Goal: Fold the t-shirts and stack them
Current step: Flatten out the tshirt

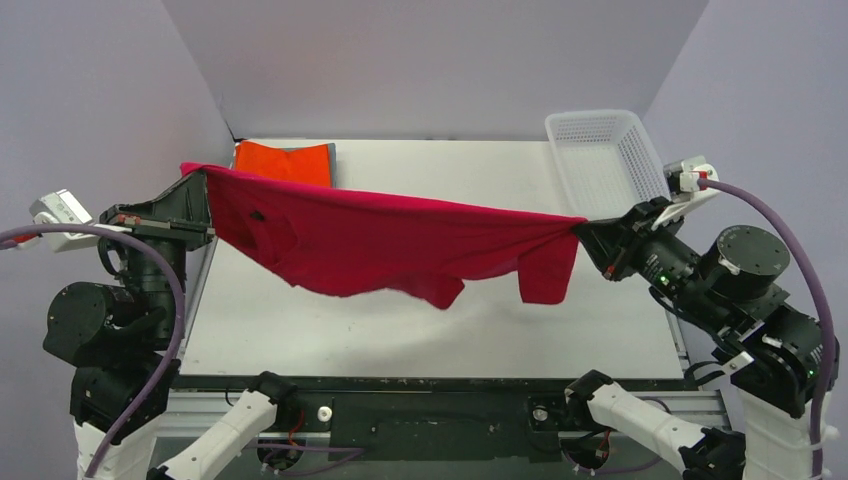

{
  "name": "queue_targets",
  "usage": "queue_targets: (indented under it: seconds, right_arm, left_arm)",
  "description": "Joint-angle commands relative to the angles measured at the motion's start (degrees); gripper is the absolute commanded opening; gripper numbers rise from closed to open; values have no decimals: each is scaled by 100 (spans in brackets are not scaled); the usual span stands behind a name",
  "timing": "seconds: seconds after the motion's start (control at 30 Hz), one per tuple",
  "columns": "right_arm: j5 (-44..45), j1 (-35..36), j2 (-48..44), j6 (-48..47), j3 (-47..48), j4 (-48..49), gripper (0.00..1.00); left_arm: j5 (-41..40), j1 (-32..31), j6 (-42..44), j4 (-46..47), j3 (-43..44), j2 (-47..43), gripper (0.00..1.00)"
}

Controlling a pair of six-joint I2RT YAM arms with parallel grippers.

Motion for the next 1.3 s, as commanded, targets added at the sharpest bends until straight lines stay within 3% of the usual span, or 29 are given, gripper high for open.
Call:
queue_targets:
  seconds: [0.0, 0.1, 0.27, 0.37, 0.43, 0.47, 0.5, 0.53, 0.6, 0.67, 0.73, 0.93, 1.1, 1.27]
  right_arm:
    - [-643, -24, 91, 144, 124, -589, 0]
    - [-414, -19, 282, 184, -12, -959, 0]
    - [846, -74, 995, 116, -884, -1088, 1]
    - [1263, -379, 1689, -36, -1679, -650, 3]
    - [1173, -751, 2460, -216, -2074, -69, 12]
    - [1280, -939, 3053, -294, -2129, 116, 34]
    - [1814, -991, 3416, -247, -1964, 202, 45]
    - [2172, -1030, 4079, -154, -1792, 124, 58]
    - [3046, -1038, 4712, -63, -1346, -85, 69]
    - [3407, -1043, 4888, 60, -1163, -126, 83]
    - [3368, -1043, 4744, 151, -1274, 117, 92]
    - [2387, -1037, 3652, 586, -2622, 675, 96]
    - [1334, -1018, 2280, 1039, -4000, 1069, 96]
    - [390, -943, 1365, 1207, -5143, 1243, 96]
  left_arm:
    - [58, 12, 198, -127, 155, 88, 0]
    - [-337, 12, 189, -204, 46, 402, 0]
    - [-1429, 76, 184, -150, -558, 1388, 0]
    - [-1347, 576, -68, -20, -986, 2615, 0]
    - [-824, 1040, -246, 157, -1129, 3570, 1]
    - [-422, 1141, -317, 134, -1069, 3914, 21]
    - [-258, 1296, -385, 5, -794, 4618, 35]
    - [-102, 1335, -382, -135, -594, 5319, 69]
    - [-92, 1370, -402, -811, 252, 6109, 83]
    - [-51, 1336, -359, -1105, 762, 6423, 85]
    - [116, 1295, -324, -1048, 764, 6385, 86]
    - [649, 1029, -707, -1443, 9, 5515, 87]
    - [833, -22, -1355, -2118, -1203, 4403, 89]
    - [1646, -1493, -1573, -1970, -2929, 3005, 89]
